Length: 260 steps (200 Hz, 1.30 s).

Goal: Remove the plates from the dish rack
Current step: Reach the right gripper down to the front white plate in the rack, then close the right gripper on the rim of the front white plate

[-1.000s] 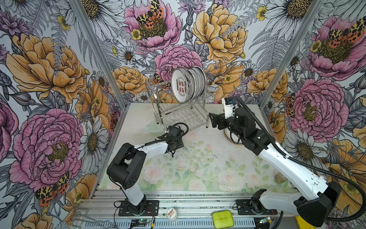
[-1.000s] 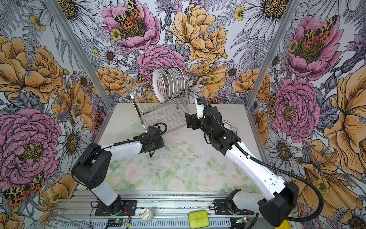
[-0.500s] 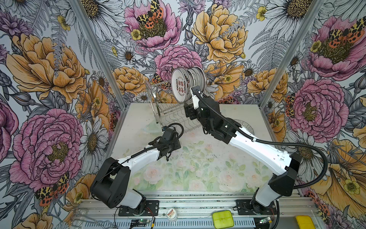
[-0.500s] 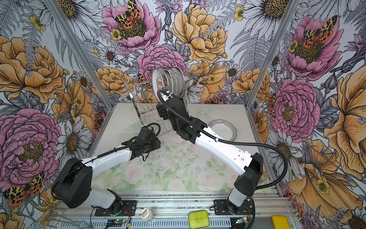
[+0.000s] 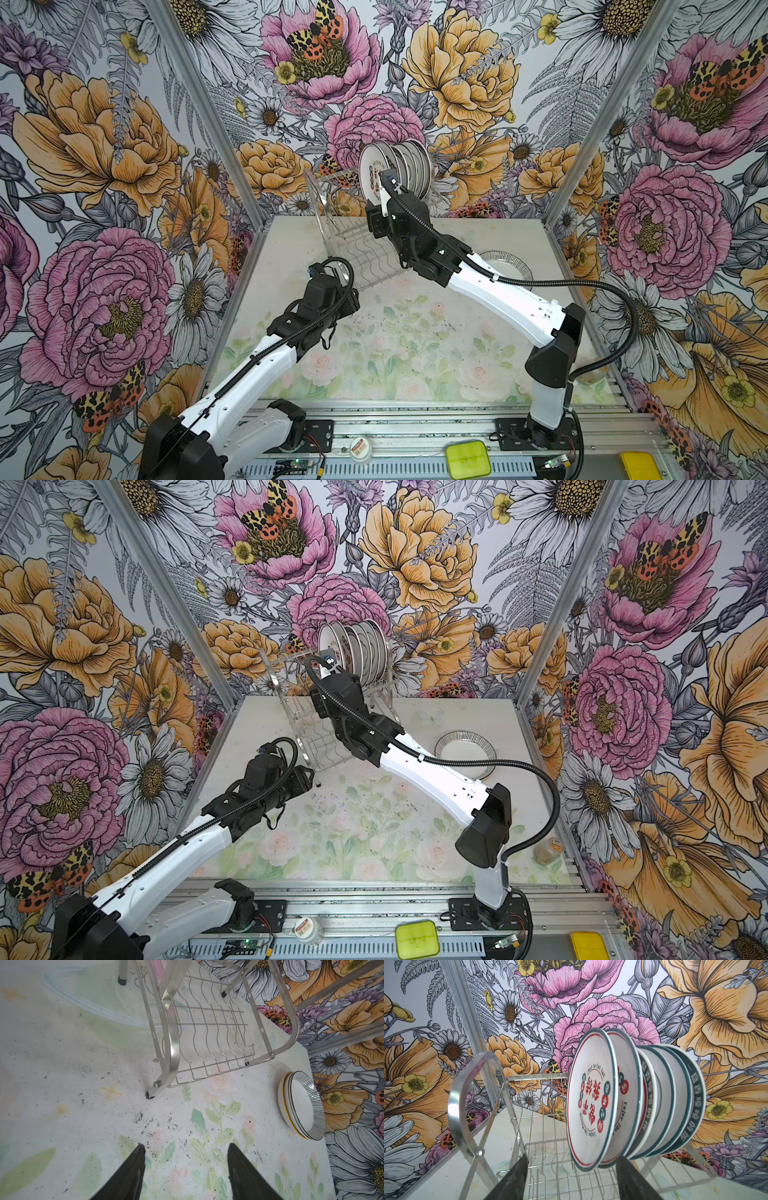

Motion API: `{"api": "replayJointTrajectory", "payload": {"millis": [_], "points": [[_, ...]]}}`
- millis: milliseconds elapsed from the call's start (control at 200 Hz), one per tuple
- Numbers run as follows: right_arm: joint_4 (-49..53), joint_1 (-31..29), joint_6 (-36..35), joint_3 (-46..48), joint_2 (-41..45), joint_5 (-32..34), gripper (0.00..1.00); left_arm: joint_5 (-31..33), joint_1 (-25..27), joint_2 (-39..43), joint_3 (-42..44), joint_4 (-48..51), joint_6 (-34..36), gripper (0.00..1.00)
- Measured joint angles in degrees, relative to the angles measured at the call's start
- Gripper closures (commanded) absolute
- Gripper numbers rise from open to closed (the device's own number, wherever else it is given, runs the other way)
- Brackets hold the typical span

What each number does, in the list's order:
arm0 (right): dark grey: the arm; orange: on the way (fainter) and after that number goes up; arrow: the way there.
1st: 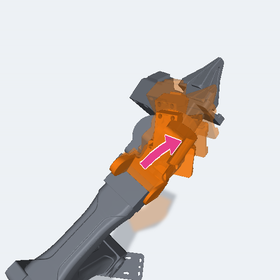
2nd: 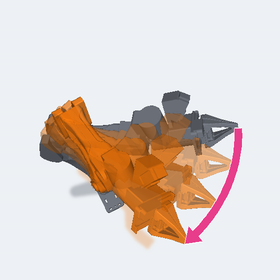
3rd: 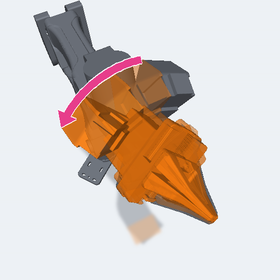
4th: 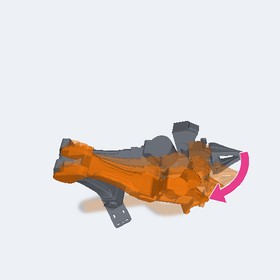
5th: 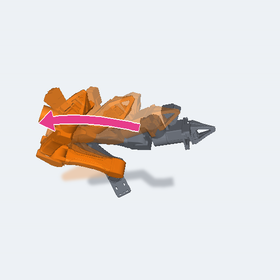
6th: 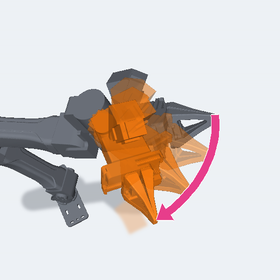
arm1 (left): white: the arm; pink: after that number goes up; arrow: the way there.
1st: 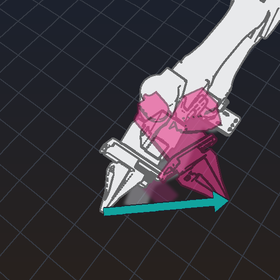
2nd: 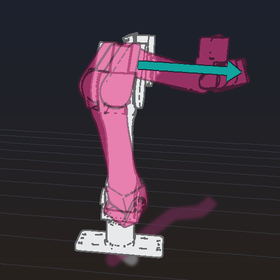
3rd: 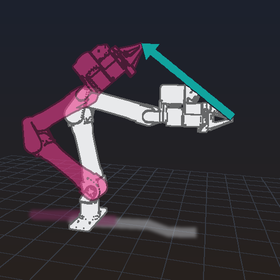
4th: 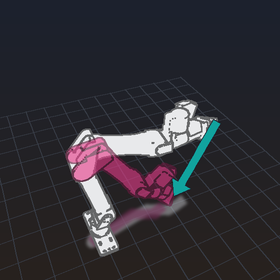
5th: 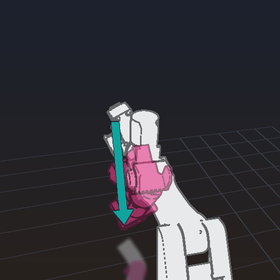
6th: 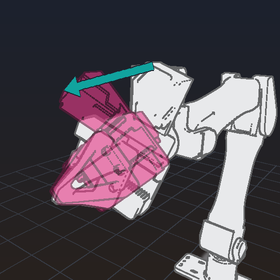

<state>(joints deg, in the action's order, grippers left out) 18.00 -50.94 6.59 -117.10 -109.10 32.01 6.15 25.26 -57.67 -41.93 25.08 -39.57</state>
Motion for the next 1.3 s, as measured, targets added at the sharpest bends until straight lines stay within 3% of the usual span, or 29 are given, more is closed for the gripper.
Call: {"api": "replayJointTrajectory", "payload": {"millis": [355, 1171, 1301], "points": [[0.04, 1.49, 1.11, -3.13, -3.28, 3.41, 0.33, -3.67, -5.53, 2.6, 1.77, 1.95, 1.27, 0.36], [-0.09, 4.68, 4.79, -9.01, -7.69, 2.69, 0.46, -5.77, -8.7, 3.72, 1.77, 2.16, 2.51, 0.36], [-0.15, 4.92, 4.96, -9.84, -8.13, 2.34, 0.43, -6.01, -9.16, 3.96, 1.77, 2.19, 2.54, 0.36]]}}
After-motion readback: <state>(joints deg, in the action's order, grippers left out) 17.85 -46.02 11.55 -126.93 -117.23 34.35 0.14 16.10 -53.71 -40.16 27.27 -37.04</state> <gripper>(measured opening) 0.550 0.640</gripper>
